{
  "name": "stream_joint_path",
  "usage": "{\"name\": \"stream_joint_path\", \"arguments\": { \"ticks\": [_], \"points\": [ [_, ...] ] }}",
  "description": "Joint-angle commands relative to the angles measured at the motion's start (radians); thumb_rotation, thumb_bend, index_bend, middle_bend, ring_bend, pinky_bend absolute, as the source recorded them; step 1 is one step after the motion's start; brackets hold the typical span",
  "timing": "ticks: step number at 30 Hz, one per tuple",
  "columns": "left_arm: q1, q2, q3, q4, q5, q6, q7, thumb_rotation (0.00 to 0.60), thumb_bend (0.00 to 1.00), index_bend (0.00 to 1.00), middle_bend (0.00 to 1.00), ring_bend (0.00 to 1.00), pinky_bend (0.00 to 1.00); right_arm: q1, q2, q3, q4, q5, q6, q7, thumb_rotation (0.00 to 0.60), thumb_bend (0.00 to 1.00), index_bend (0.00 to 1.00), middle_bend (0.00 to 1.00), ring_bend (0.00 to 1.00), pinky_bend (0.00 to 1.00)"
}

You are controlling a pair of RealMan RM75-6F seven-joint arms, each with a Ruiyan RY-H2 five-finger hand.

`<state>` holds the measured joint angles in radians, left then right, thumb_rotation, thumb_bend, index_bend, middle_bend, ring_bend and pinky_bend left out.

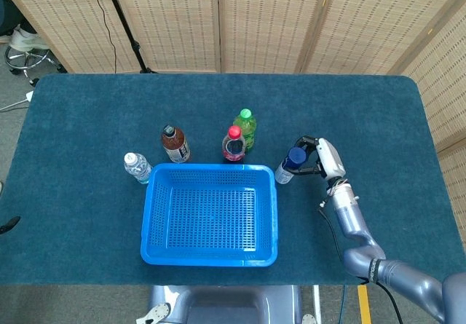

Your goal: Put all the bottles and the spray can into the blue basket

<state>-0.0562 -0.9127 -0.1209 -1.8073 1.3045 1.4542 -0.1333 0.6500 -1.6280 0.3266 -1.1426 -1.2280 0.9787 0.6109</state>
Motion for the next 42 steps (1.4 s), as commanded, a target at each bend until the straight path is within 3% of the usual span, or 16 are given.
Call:
{"name": "stream_joint_path", "arguments": {
  "ticks": [1,6,9,12,14,17,22,25,30,34,42],
  "points": [
    [0.001,0.001,0.0,0.0,0.003,0.001,-0.004,0.6,0.06,0.0,0.0,0.0,0.0,-0.005,-0.003,0.002,0.0,-0.009,0.012,0.012,0.6,0.16,0.65,0.72,0.74,0.62],
    [0.002,0.003,0.001,0.001,0.006,0.001,-0.012,0.6,0.06,0.0,0.0,0.0,0.0,-0.018,0.013,0.011,-0.027,-0.032,0.059,0.029,0.6,0.2,0.66,0.72,0.74,0.62],
    [0.002,0.006,0.0,0.001,0.005,-0.001,-0.021,0.6,0.06,0.0,0.0,0.0,0.0,-0.038,0.059,0.024,-0.1,-0.066,0.127,0.02,0.6,0.22,0.66,0.72,0.74,0.62],
    [0.002,0.006,0.001,0.001,0.005,-0.002,-0.021,0.6,0.06,0.0,0.0,0.0,0.0,-0.071,0.148,0.048,-0.244,-0.108,0.216,-0.014,0.6,0.22,0.66,0.73,0.74,0.62],
    [0.005,0.005,0.004,-0.006,0.014,0.006,-0.014,0.6,0.06,0.0,0.0,0.0,0.0,-0.111,0.247,0.082,-0.412,-0.164,0.324,-0.063,0.6,0.22,0.66,0.73,0.74,0.62],
    [0.011,0.004,0.007,-0.01,0.027,0.018,-0.015,0.6,0.06,0.0,0.0,0.0,0.0,-0.148,0.343,0.081,-0.592,-0.158,0.333,-0.127,0.6,0.22,0.65,0.73,0.74,0.62],
    [0.016,0.006,0.013,-0.011,0.044,0.027,-0.021,0.6,0.06,0.0,0.0,0.0,0.0,-0.152,0.394,0.07,-0.694,-0.155,0.308,-0.158,0.6,0.22,0.65,0.73,0.74,0.62],
    [0.023,0.006,0.018,-0.008,0.059,0.038,-0.028,0.6,0.06,0.0,0.0,0.0,0.0,-0.129,0.415,0.043,-0.744,-0.168,0.231,-0.107,0.6,0.22,0.65,0.73,0.74,0.62],
    [0.022,0.008,0.017,-0.003,0.053,0.033,-0.038,0.6,0.06,0.0,0.0,0.0,0.0,-0.098,0.404,-0.006,-0.75,-0.205,0.167,-0.128,0.6,0.22,0.65,0.73,0.74,0.62],
    [0.022,0.011,0.017,-0.001,0.049,0.025,-0.047,0.6,0.06,0.0,0.0,0.0,0.0,-0.078,0.373,-0.083,-0.758,-0.251,0.109,-0.159,0.6,0.22,0.65,0.73,0.74,0.62],
    [0.02,0.012,0.018,0.005,0.038,0.013,-0.05,0.6,0.06,0.0,0.0,0.0,0.0,-0.078,0.326,-0.17,-0.748,-0.317,0.093,-0.168,0.6,0.22,0.65,0.73,0.74,0.62]
  ]
}}
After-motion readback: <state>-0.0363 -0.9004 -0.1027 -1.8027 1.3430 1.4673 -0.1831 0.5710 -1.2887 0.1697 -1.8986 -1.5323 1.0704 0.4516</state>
